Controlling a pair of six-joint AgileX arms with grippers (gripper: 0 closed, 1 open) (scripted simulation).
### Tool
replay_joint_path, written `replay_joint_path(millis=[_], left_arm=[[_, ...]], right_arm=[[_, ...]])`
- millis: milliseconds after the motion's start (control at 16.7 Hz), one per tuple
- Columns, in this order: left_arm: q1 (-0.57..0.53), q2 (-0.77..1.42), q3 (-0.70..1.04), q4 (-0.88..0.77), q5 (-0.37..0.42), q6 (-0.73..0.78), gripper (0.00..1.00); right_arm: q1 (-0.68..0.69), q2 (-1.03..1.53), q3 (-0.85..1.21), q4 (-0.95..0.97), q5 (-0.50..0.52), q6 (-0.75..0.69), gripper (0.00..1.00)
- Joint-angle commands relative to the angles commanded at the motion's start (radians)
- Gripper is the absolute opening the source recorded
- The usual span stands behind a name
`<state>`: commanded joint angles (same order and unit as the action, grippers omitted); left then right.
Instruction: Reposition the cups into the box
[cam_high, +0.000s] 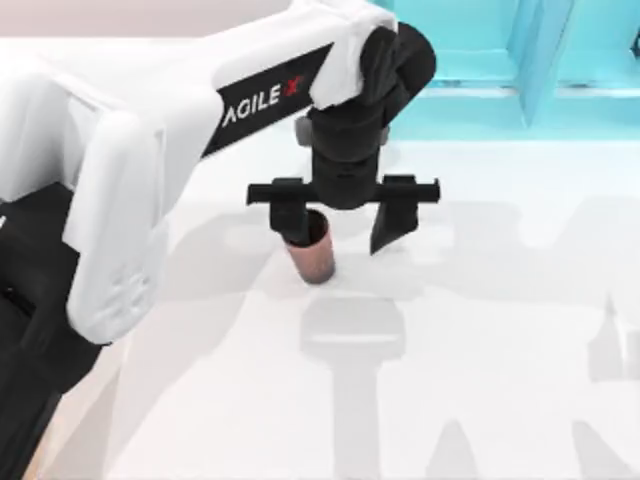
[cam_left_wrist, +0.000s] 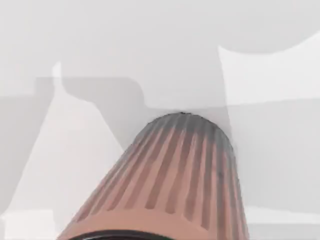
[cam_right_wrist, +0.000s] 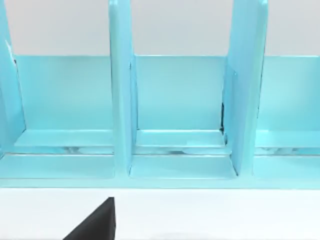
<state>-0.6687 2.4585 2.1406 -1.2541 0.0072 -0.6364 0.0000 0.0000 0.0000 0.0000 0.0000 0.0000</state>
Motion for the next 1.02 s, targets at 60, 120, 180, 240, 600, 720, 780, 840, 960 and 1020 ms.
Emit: replay_joint_path(millis=[60,120,180,240,600,720,780,840,960,1020], left_arm=[[0.0,0.0,0.0,0.0,0.0,0.0,0.4],[0.0,0.0,0.0,0.0,0.0,0.0,0.32],[0.0,0.0,0.0,0.0,0.0,0.0,0.25],[0.0,0.0,0.0,0.0,0.0,0.0,0.17],[0.0,0.0,0.0,0.0,0.0,0.0,0.0],[0.0,0.0,0.0,0.0,0.0,0.0,0.0],[0.0,0.0,0.0,0.0,0.0,0.0,0.0],[0.0,0.0,0.0,0.0,0.0,0.0,0.0],[0.003,-0.002,0.001,-0.003,0.0,0.004,0.0],[0.014,-0.015,-0.003,-0.015,-0.001,0.016,0.0]], right_arm=[[0.0,0.0,0.0,0.0,0.0,0.0,1.0],[0.0,0.0,0.0,0.0,0.0,0.0,1.0],[0.0,0.0,0.0,0.0,0.0,0.0,1.0],[0.0,0.0,0.0,0.0,0.0,0.0,1.0],[0.0,0.0,0.0,0.0,0.0,0.0,1.0],[0.0,0.0,0.0,0.0,0.0,0.0,1.0],[0.0,0.0,0.0,0.0,0.0,0.0,1.0],[0.0,0.0,0.0,0.0,0.0,0.0,1.0],[0.0,0.0,0.0,0.0,0.0,0.0,1.0],[0.0,0.0,0.0,0.0,0.0,0.0,1.0]])
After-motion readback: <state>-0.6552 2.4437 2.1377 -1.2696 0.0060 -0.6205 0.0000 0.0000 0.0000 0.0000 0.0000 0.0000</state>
